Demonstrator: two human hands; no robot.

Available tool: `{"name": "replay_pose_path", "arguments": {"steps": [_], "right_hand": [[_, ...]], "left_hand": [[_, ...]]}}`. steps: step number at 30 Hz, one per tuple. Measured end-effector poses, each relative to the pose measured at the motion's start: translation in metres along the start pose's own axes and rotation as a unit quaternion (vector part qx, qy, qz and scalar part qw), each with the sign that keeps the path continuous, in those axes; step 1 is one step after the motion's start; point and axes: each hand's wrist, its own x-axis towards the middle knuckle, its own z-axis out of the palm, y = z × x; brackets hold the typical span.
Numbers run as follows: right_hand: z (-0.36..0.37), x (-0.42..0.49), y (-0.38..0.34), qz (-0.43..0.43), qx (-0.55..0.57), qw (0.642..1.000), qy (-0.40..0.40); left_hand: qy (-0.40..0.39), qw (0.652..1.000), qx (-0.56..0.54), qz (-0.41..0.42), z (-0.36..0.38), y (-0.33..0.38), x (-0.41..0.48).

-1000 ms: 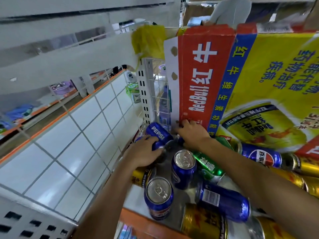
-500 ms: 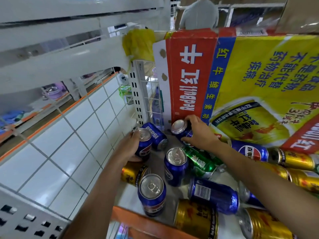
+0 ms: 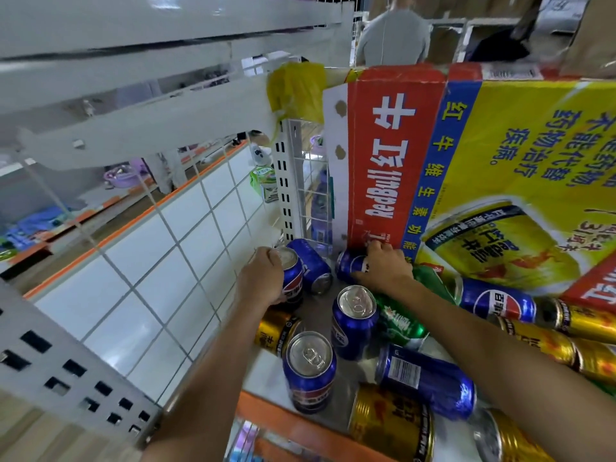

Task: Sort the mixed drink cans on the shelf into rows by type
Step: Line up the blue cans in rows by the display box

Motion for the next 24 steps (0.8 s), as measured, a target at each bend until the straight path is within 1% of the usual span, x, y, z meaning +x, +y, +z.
{"name": "replay_pose_path", "arguments": {"steps": [2,4,5,7,9,10,13,15,16,18,20,21,23,24], "right_hand": [[-0.006,0.004,0.002,-0.006,-0.027,0.999,-0.038],[-0.012,0.004,0.002,-0.002,-0.052,0.995,-0.086],[-0.015,0.004,0.001,-0.001,-0.063,0.993,-0.104],[-0.022,0.004,-0.001,-0.011,-0.078,0.99,-0.118],[-0.029,0.003,-0.001,-0.026,-0.083,0.99,-0.11],[-0.033,0.002,-0.001,-0.031,-0.08,0.991,-0.099],[-0.043,-0.005,0.002,-0.021,-0.067,0.997,-0.04],[-0.047,-0.012,0.003,-0.015,-0.067,0.998,0.012],[-0.048,-0.017,0.004,-0.02,-0.079,0.996,0.034],[-0.046,-0.023,0.007,-0.036,-0.117,0.991,0.062],[-0.042,-0.024,0.01,-0.047,-0.131,0.987,0.074],[-0.041,-0.024,0.013,-0.054,-0.131,0.987,0.077],[-0.041,-0.025,0.018,-0.067,-0.096,0.99,0.074],[-0.042,-0.027,0.021,-0.071,-0.067,0.993,0.072]], "left_hand": [[0.04,0.991,0.117,0.054,-0.002,0.001,-0.001],[0.075,0.965,0.236,0.088,-0.006,0.007,-0.005],[0.096,0.95,0.278,0.102,-0.009,0.011,-0.009],[0.134,0.93,0.316,0.128,-0.013,0.021,-0.014],[0.15,0.92,0.32,0.168,-0.014,0.026,-0.011],[0.138,0.917,0.321,0.195,-0.012,0.028,-0.007],[0.065,0.896,0.342,0.274,-0.005,0.037,0.003],[0.01,0.875,0.386,0.292,0.005,0.045,0.009],[-0.021,0.861,0.417,0.291,0.01,0.049,0.011],[-0.064,0.819,0.485,0.301,0.023,0.053,0.014],[-0.082,0.776,0.541,0.312,0.033,0.053,0.018],[-0.085,0.762,0.558,0.316,0.038,0.052,0.02],[-0.085,0.742,0.581,0.323,0.048,0.051,0.021],[-0.083,0.738,0.587,0.323,0.053,0.049,0.023]]}}
